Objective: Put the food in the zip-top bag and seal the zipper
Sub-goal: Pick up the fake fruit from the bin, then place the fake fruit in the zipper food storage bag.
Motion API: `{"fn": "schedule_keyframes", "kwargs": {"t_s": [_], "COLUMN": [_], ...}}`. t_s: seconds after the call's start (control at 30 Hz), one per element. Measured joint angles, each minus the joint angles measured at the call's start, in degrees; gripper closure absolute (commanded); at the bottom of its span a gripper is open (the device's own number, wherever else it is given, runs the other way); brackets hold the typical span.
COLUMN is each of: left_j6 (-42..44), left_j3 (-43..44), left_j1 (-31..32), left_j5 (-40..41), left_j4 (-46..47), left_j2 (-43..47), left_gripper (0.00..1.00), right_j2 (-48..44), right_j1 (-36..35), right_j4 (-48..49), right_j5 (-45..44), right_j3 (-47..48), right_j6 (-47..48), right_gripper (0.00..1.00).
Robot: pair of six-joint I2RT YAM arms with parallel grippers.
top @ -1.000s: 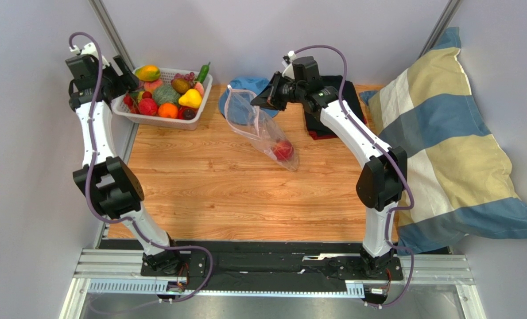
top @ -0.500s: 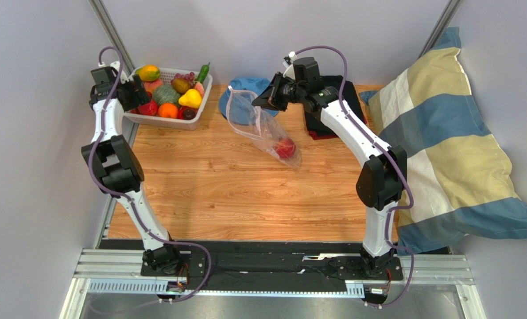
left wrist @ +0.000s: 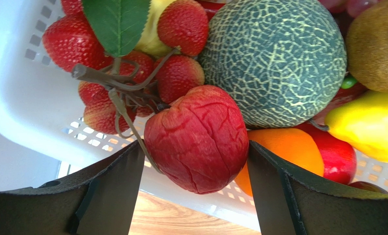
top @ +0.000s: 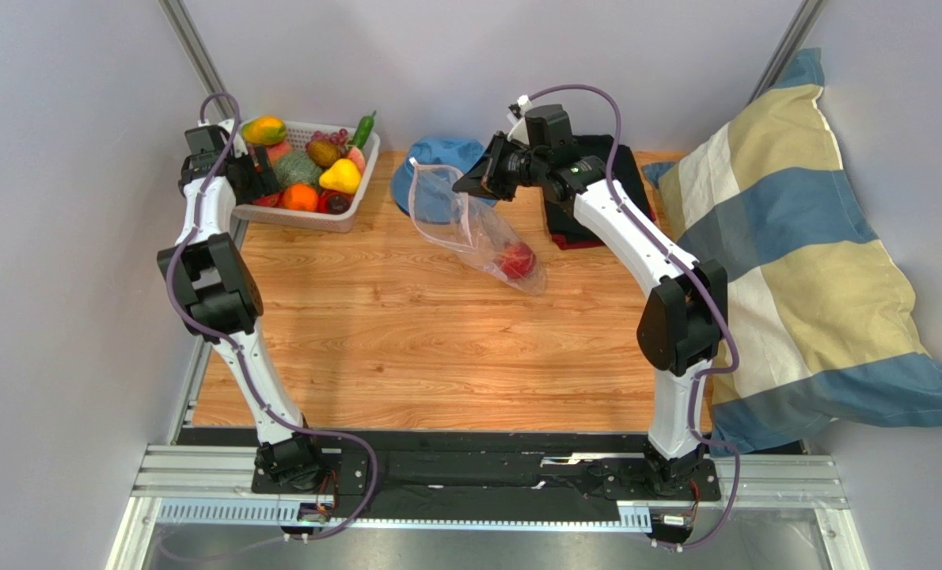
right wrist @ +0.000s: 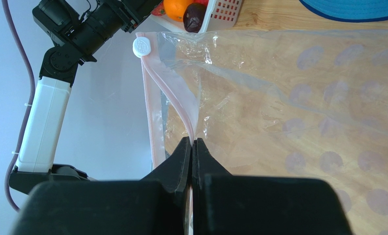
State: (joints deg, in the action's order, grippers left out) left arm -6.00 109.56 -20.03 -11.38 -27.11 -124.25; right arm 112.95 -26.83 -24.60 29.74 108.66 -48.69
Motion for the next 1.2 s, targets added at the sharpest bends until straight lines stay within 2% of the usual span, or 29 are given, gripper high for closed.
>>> {"fn": "schedule_keyframes", "kwargs": {"t_s": [0.17, 0.37, 0.63, 0.8, 0.93, 1.13, 1.2], "left_j6": [0.2, -0.7, -2.7, -4.2, -5.1, -6.2, -6.1], "left_j3": [0.2, 0.3, -0.8, -2.3, -7.8, -16.5, -19.6], "left_j1": [0.0, 0.0, 2.2, 9.4, 18.6, 29.5, 31.8], "left_j5": [0.4, -1.1, -8.8, -15.7, -20.3, -23.4, -23.1], "left_j4": [-0.2, -0.7, -0.3, 0.6, 0.9, 0.2, -0.4], "left_j2": [0.0, 1.6, 17.6, 28.5, 34.9, 37.8, 38.1], "left_gripper": [0.37, 0.41, 0.43, 0.43, 0.43, 0.42, 0.36], "right_j2": [0.0, 0.0, 0.1, 0.6, 1.4, 1.8, 1.8], "right_j1": [0.0, 0.0, 0.0, -0.4, -0.8, -1.4, -1.5], "right_j4": [0.0, 0.0, 0.8, 2.3, 3.2, 4.0, 4.3], "right_j5": [0.0, 0.4, 0.9, 1.1, 1.3, 1.4, 1.6], "right_j3": [0.0, 0.0, 0.0, 0.0, 0.5, 0.5, 0.5], "right_j6": [0.1, 0.1, -1.3, -3.0, -4.2, -5.1, -5.4], "right_gripper": [1.0, 1.0, 1.0, 1.0, 1.0, 1.0, 1.0]}}
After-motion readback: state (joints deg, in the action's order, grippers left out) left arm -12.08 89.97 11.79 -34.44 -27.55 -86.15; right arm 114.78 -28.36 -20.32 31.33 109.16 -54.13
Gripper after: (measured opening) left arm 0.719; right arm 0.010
